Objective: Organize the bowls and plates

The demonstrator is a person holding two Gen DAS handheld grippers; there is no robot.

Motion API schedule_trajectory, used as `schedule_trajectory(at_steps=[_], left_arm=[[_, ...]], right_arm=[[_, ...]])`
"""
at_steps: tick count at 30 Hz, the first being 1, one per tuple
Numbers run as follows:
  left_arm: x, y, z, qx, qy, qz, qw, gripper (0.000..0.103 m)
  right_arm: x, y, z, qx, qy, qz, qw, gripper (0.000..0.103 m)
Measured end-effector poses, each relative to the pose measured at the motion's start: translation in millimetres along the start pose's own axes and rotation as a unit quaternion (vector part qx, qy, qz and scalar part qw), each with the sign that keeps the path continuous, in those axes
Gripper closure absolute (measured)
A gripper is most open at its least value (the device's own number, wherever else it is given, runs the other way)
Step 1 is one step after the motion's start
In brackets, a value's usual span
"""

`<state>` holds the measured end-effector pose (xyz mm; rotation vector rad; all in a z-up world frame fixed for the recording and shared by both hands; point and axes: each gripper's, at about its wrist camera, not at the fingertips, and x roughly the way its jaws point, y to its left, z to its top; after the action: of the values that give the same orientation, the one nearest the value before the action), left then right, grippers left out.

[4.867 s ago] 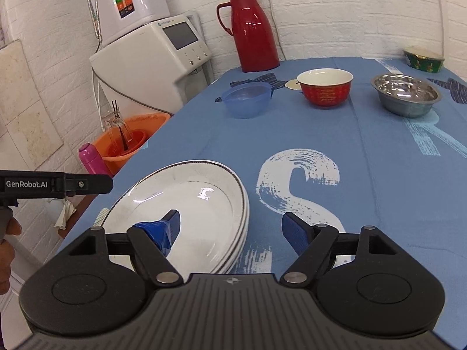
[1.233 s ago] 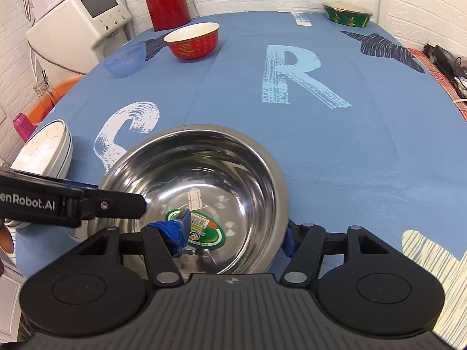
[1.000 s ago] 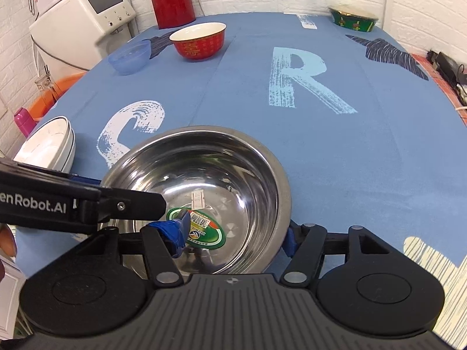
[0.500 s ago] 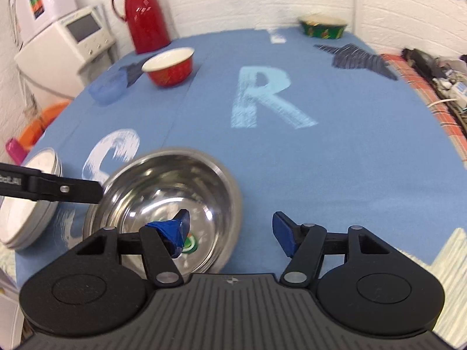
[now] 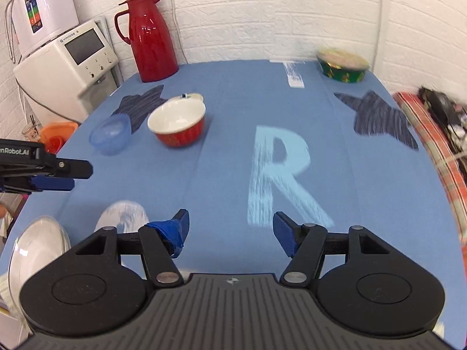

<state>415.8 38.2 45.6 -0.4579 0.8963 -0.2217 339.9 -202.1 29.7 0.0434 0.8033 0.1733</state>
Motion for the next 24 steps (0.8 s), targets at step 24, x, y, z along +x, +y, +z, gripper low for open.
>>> schedule_trajectory(at_steps=[24], left_arm=[[160,40,86,-0.173,-0.017,0.085,0.9811,0.045]], right_arm=[[220,24,128,-0.015,0.056,0.012,0.998,0.052]])
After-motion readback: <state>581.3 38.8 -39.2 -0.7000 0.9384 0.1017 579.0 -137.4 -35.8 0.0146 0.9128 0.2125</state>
